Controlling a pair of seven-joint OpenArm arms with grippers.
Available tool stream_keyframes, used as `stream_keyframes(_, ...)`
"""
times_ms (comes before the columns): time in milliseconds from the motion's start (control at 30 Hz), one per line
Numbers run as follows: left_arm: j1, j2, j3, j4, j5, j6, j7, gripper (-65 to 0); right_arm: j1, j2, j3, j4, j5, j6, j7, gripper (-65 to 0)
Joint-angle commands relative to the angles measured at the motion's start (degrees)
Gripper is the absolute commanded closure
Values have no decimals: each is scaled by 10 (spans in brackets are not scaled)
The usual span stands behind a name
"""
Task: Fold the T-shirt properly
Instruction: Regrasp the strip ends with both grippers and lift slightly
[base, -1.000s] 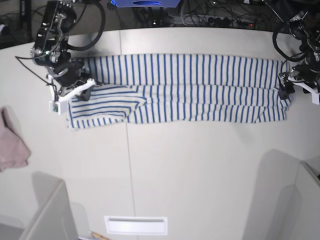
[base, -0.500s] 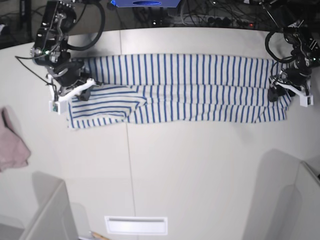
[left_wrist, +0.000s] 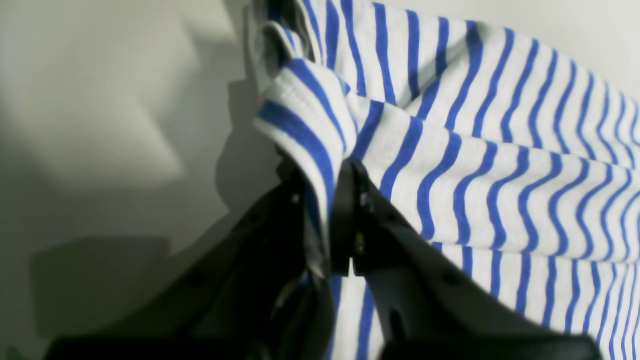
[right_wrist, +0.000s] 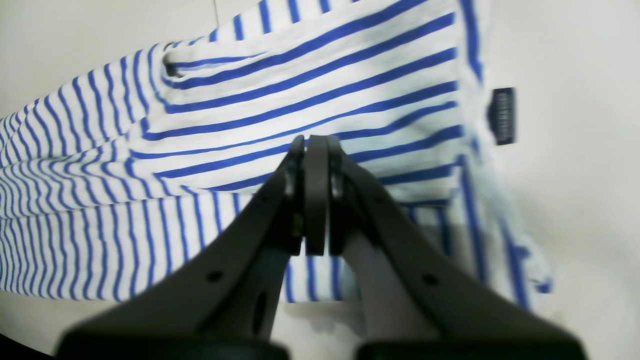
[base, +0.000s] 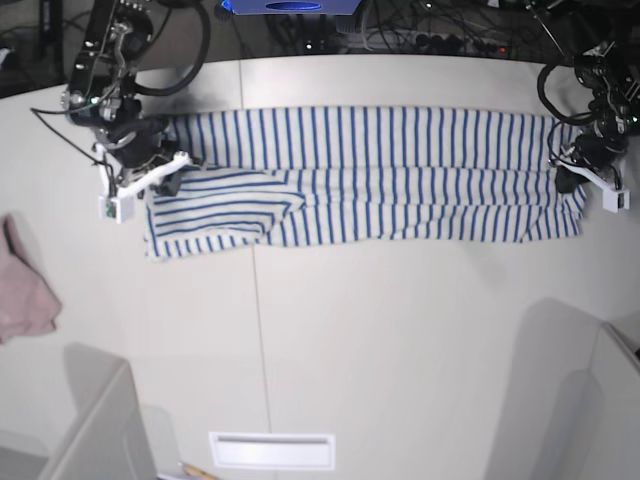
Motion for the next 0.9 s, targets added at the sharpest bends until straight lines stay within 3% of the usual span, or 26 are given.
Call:
stream_keyframes(0,-4,-15,-3,11,-3,2,-23,0,1,3,2,13,3,4,8,0)
stream_keyframes(133,2,-16,-3,28,-3,3,-49,0,-9,7,5,13,53,4,8,0)
stream_keyframes(300,32,-13,2,124,1,12,-50,0,-10,7,29,11,105,4,8,0)
stream_keyframes(467,72,14,18,229,2,68,-48,0,-8,9,39,11,106,4,7,0)
stream_keyframes(867,124,16,217,366,1,187,-47,0,-9,9,46,9,106,4,4,0)
